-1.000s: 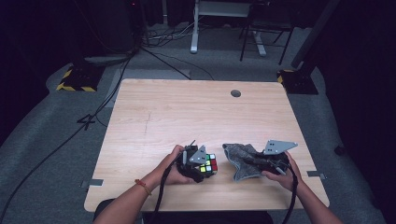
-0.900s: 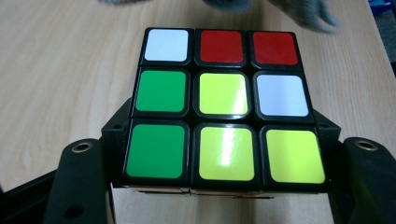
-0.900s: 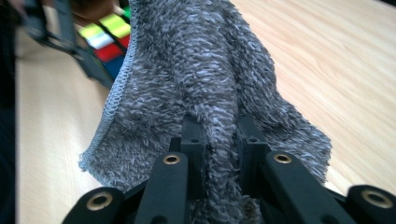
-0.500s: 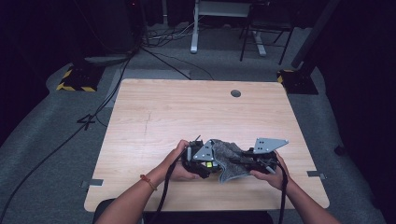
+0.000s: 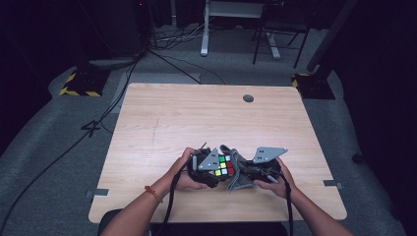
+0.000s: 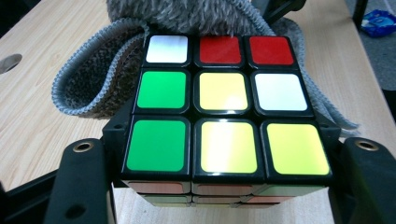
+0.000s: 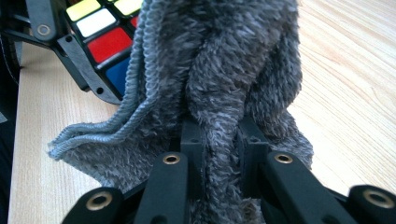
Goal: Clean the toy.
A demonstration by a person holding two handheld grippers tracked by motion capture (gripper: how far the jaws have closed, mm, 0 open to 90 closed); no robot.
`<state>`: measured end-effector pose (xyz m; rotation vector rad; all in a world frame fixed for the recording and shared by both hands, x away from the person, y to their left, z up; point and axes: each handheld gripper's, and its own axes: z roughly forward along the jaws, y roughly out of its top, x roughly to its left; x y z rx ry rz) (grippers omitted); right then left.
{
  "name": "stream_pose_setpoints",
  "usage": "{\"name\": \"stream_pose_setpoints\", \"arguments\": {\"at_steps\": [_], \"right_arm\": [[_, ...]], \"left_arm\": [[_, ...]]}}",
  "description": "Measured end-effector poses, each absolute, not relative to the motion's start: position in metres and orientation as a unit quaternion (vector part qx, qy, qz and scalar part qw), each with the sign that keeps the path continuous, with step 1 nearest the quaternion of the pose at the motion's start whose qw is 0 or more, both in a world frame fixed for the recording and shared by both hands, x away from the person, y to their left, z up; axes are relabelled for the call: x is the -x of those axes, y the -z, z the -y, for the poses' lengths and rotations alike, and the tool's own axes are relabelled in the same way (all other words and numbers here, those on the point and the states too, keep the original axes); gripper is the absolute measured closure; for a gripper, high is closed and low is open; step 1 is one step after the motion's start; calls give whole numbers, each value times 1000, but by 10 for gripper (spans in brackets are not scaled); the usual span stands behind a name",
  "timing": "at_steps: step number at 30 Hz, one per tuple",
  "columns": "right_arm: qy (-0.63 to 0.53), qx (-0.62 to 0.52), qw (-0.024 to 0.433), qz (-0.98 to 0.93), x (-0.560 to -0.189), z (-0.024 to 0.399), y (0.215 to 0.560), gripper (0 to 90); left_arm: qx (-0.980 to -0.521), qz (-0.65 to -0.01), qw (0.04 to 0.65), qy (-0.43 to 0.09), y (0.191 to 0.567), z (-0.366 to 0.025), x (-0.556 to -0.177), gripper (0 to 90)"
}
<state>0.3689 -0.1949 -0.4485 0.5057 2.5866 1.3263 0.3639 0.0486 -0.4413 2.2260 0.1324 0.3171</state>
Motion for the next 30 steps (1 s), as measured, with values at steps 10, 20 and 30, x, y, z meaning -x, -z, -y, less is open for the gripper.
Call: {"name": "stream_pose_setpoints", "arguments": {"at_steps": [10,20,30], "right_arm": [[-464,-150,128,-863,-358,194,439,771],[-462,-154,140,-862,-357,195,434,772],[-460,-174,122,-862,-365,203,446,772]], "left_arm": [[-902,-47,404,-146,442,-38,-365,327],[-906,-43,392,-153,442,-32,-365,331],[-895,-47,412,-166,434,-36,-364,331]]}}
